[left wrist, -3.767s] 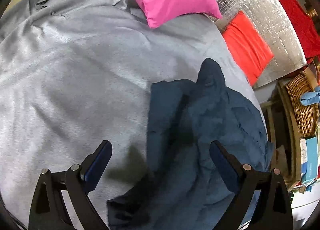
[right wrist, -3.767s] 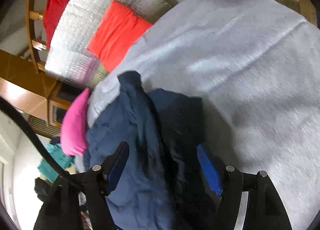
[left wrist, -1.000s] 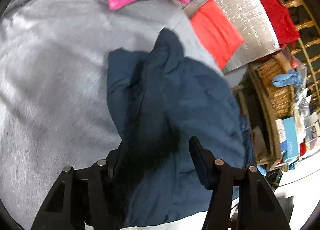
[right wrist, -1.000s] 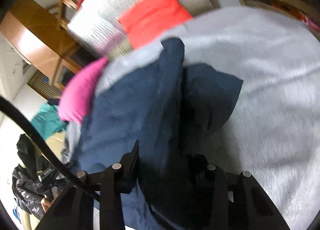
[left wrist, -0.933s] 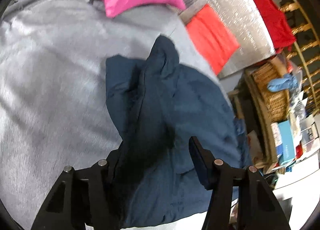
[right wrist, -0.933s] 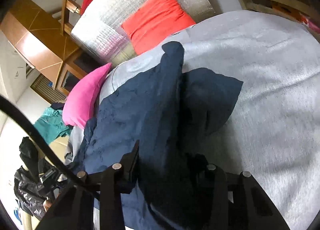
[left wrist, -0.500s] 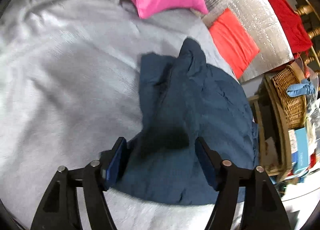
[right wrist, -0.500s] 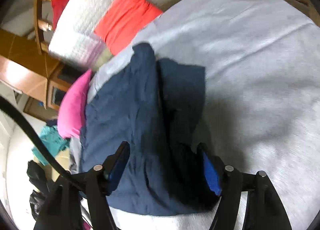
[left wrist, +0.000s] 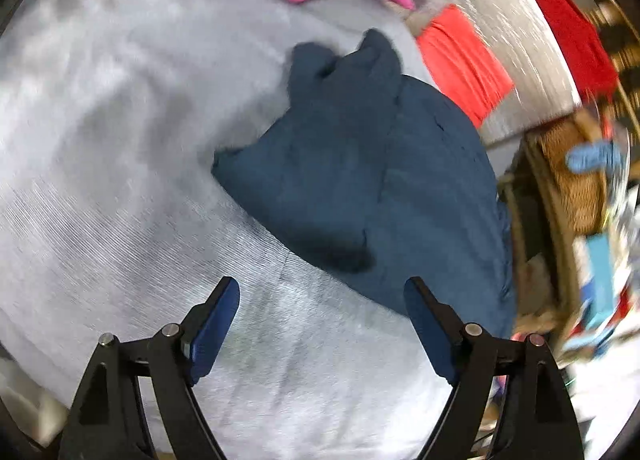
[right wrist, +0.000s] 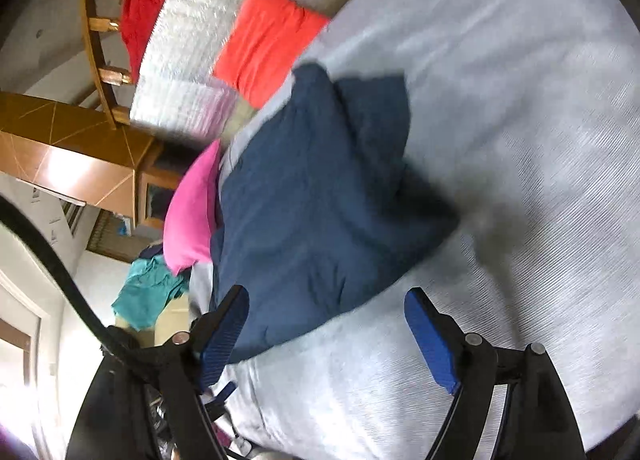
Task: Fold large clothes
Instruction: 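Regrasp the folded jacket bundle and tuck its loose edge with both grippers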
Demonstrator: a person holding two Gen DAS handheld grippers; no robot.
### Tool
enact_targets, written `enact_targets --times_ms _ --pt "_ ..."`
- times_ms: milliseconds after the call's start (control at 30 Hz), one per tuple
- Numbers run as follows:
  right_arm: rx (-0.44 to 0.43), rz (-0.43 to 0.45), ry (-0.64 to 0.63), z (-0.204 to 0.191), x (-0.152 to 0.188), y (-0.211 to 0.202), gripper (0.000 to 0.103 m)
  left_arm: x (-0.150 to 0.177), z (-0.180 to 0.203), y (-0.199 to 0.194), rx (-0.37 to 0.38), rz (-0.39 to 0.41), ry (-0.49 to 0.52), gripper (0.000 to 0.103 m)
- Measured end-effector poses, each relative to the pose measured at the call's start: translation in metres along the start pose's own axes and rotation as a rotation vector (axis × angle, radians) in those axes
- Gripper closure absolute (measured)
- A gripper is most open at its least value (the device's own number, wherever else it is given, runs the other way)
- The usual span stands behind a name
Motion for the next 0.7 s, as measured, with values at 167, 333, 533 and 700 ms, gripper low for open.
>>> enact_targets --times_ms 167,333,533,700 --pt "0.045 0.025 0.061 0.009 -0.007 0.04 0.021 -0.025 -0.019 0.016 0.033 0.061 -0.169 0.019" --pt "-0.009 0.127 0.138 0.012 -0.024 0.054 0.03 -0.044 -0.026 0.024 0.107 0.099 -0.246 0.022" --pt "0.062 0.297 -0.147 -0.038 -0.031 0.034 0.065 -0.054 0.006 -0.003 0.09 0.215 -0.062 0.061" --pt "0.155 0.224 -0.113 -0.02 -0.031 0.048 0.064 -0.047 -0.003 0.002 -0.01 0.169 -0.013 0.06"
Point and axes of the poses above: each gripper's, at about its wrist camera, not at the fingertips, and y roughly the way its jaws point, z to its right, x to its underside, the point moved 6 cm from there along y, roughly the way its jaws point, and after that the axes turned 3 degrees about z, right-handed, at the moved point
